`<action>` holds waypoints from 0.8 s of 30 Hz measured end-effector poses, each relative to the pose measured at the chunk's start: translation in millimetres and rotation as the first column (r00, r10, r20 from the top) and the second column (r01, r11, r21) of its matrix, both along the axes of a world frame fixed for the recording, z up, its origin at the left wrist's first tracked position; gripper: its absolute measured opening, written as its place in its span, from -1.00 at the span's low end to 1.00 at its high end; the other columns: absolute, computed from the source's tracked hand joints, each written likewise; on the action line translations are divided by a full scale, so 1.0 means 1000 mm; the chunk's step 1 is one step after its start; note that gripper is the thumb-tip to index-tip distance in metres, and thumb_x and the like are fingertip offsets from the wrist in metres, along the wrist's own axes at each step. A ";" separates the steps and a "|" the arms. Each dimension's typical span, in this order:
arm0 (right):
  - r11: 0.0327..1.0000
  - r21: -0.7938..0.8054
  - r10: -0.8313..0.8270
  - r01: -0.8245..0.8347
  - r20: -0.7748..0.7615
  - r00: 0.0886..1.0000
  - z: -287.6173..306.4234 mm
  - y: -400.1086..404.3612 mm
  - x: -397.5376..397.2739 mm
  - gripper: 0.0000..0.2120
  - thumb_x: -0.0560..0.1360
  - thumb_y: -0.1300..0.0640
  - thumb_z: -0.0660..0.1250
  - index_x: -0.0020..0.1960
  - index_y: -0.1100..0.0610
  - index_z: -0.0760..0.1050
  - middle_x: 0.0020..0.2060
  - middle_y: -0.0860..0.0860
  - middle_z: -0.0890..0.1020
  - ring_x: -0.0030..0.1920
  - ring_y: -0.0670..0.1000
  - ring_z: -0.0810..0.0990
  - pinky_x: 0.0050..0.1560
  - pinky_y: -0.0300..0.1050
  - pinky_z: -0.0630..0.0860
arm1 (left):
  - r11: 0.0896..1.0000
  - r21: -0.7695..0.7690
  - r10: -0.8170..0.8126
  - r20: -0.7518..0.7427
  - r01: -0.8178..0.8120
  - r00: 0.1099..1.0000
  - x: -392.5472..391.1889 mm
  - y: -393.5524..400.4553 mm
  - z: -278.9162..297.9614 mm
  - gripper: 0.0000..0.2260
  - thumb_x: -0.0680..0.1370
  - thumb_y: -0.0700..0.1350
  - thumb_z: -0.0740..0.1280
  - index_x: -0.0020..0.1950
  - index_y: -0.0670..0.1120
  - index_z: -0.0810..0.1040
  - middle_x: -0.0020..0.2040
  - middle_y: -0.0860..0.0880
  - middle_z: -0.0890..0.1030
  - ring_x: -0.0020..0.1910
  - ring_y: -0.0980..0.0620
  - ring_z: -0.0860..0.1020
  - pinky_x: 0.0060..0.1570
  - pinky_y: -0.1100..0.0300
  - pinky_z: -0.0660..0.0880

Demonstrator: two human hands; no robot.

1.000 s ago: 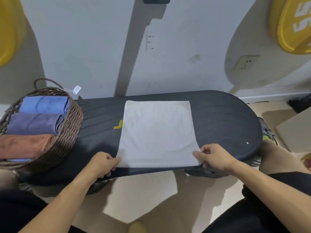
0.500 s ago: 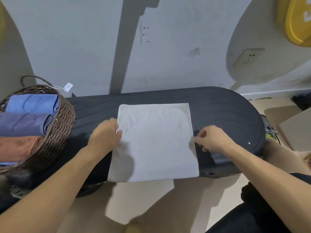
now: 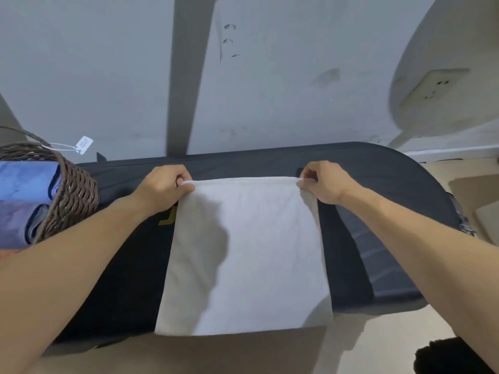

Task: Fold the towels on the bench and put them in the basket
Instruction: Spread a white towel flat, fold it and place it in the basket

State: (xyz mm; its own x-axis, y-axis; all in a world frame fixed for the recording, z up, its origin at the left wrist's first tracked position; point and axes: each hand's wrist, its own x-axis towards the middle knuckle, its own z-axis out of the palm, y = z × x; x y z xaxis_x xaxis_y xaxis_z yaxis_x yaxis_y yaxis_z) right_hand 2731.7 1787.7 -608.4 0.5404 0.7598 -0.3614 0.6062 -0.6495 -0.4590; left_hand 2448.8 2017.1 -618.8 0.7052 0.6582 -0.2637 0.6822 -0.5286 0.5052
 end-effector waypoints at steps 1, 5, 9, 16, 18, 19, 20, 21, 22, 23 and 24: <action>0.999 0.002 -0.032 0.032 -0.003 0.999 -0.001 0.002 0.002 -0.90 0.55 0.00 0.37 -0.08 0.02 0.52 -0.23 -0.11 0.56 -0.23 -0.14 0.50 -0.35 -0.25 0.33 | 0.999 -0.034 0.031 0.023 -0.031 0.999 0.000 0.002 0.000 -0.91 0.55 -0.07 0.37 -0.16 0.00 0.57 -0.22 0.06 0.58 -0.18 0.07 0.53 -0.29 0.20 0.36; 0.993 -0.039 -0.112 0.113 0.016 0.994 -0.004 0.010 0.005 -0.85 0.52 -0.01 0.40 -0.03 0.04 0.50 -0.17 -0.07 0.57 -0.25 -0.11 0.49 -0.37 -0.23 0.32 | 0.986 -0.120 0.116 -0.033 -0.119 0.993 0.006 0.011 0.000 -0.89 0.56 -0.07 0.39 -0.16 0.00 0.60 -0.17 0.03 0.62 -0.14 0.06 0.56 -0.23 0.19 0.41; 0.995 -0.101 0.019 -0.008 0.102 0.995 0.001 0.013 0.002 -0.79 0.53 -0.05 0.38 0.05 0.05 0.47 -0.03 0.00 0.45 -0.18 -0.02 0.47 -0.25 -0.15 0.34 | 0.926 -0.318 0.189 -0.077 -0.204 0.979 0.013 0.017 0.006 -0.82 0.60 -0.09 0.33 -0.11 -0.16 0.64 -0.09 -0.07 0.65 -0.09 -0.02 0.59 -0.07 0.06 0.51; 0.973 -0.151 0.178 -0.174 0.016 0.984 0.005 0.012 0.004 -0.74 0.51 -0.04 0.39 0.11 0.00 0.41 -0.08 -0.06 0.51 -0.10 0.00 0.52 -0.15 -0.15 0.38 | 0.805 -0.522 0.347 0.031 -0.281 0.937 0.003 0.019 0.003 -0.81 0.62 -0.16 0.29 -0.05 -0.23 0.64 -0.12 -0.16 0.70 -0.13 -0.11 0.67 -0.25 0.08 0.60; 0.975 -0.148 0.169 -0.165 0.010 0.986 0.005 0.015 0.007 -0.78 0.51 -0.06 0.40 0.06 0.01 0.46 -0.12 -0.07 0.55 -0.15 -0.05 0.52 -0.22 -0.16 0.39 | 0.820 -0.488 0.370 0.053 -0.299 0.928 0.002 0.020 0.000 -0.90 0.60 -0.19 0.34 -0.05 -0.17 0.64 -0.10 -0.15 0.68 -0.14 -0.08 0.66 -0.27 0.11 0.59; 0.979 -0.128 0.160 -0.156 0.017 0.987 0.006 0.017 0.010 -0.80 0.51 -0.08 0.40 0.01 0.01 0.50 -0.14 -0.07 0.57 -0.18 -0.08 0.52 -0.26 -0.17 0.38 | 0.824 -0.482 0.371 0.063 -0.297 0.926 0.001 0.022 -0.002 -0.92 0.59 -0.21 0.35 -0.04 -0.16 0.64 -0.09 -0.16 0.68 -0.15 -0.07 0.65 -0.26 0.12 0.59; 0.986 -0.093 0.136 -0.135 0.006 0.991 0.006 0.019 0.012 -0.80 0.51 -0.10 0.40 -0.03 0.03 0.53 -0.17 -0.06 0.58 -0.20 -0.07 0.54 -0.29 -0.18 0.39 | 0.827 -0.479 0.372 0.073 -0.295 0.925 0.000 0.024 -0.004 -0.94 0.58 -0.22 0.36 -0.03 -0.16 0.64 -0.08 -0.17 0.68 -0.14 -0.07 0.65 -0.23 0.10 0.60; 0.995 -0.041 0.087 -0.089 -0.040 0.995 0.006 0.022 0.015 -0.78 0.51 -0.10 0.42 -0.05 0.05 0.55 -0.18 -0.04 0.61 -0.21 -0.04 0.57 -0.28 -0.16 0.45 | 0.831 -0.470 0.377 0.083 -0.297 0.923 -0.001 0.027 -0.006 -0.95 0.57 -0.23 0.38 -0.02 -0.16 0.64 -0.08 -0.17 0.68 -0.12 -0.08 0.65 -0.17 0.07 0.61; 1.000 0.017 0.012 -0.010 -0.126 0.992 0.006 0.024 0.017 -0.76 0.50 -0.09 0.44 -0.07 0.09 0.57 -0.20 0.02 0.64 -0.22 0.02 0.61 -0.25 -0.11 0.54 | 0.838 -0.453 0.384 0.092 -0.304 0.919 -0.002 0.029 -0.007 -0.95 0.55 -0.23 0.39 -0.01 -0.15 0.64 -0.09 -0.17 0.68 -0.09 -0.10 0.65 -0.09 0.02 0.62; 0.994 0.070 -0.069 0.087 -0.225 0.972 0.005 0.026 0.017 -0.75 0.48 -0.06 0.47 -0.10 0.13 0.58 -0.22 0.06 0.67 -0.23 0.06 0.64 -0.20 -0.03 0.62 | 0.845 -0.434 0.391 0.104 -0.312 0.915 -0.002 0.030 -0.008 -0.93 0.54 -0.23 0.40 0.00 -0.15 0.65 -0.11 -0.16 0.68 -0.07 -0.11 0.65 -0.01 -0.02 0.61; 0.980 0.098 -0.139 0.174 -0.289 0.947 0.004 0.027 0.017 -0.73 0.45 -0.05 0.50 -0.14 0.16 0.58 -0.26 0.09 0.68 -0.27 0.07 0.65 -0.19 0.00 0.65 | 0.852 -0.417 0.397 0.119 -0.317 0.910 -0.002 0.030 -0.009 -0.93 0.54 -0.22 0.40 0.00 -0.15 0.65 -0.14 -0.15 0.68 -0.08 -0.11 0.64 0.02 -0.03 0.61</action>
State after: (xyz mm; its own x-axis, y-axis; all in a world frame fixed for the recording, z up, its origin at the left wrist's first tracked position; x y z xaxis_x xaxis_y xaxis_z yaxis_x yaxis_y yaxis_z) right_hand 2748.4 1814.9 -604.5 0.5462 0.7213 -0.4260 0.3374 -0.6549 -0.6762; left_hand 2446.7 2047.3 -627.4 0.5030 0.7507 -0.4282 0.6540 -0.0067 0.7565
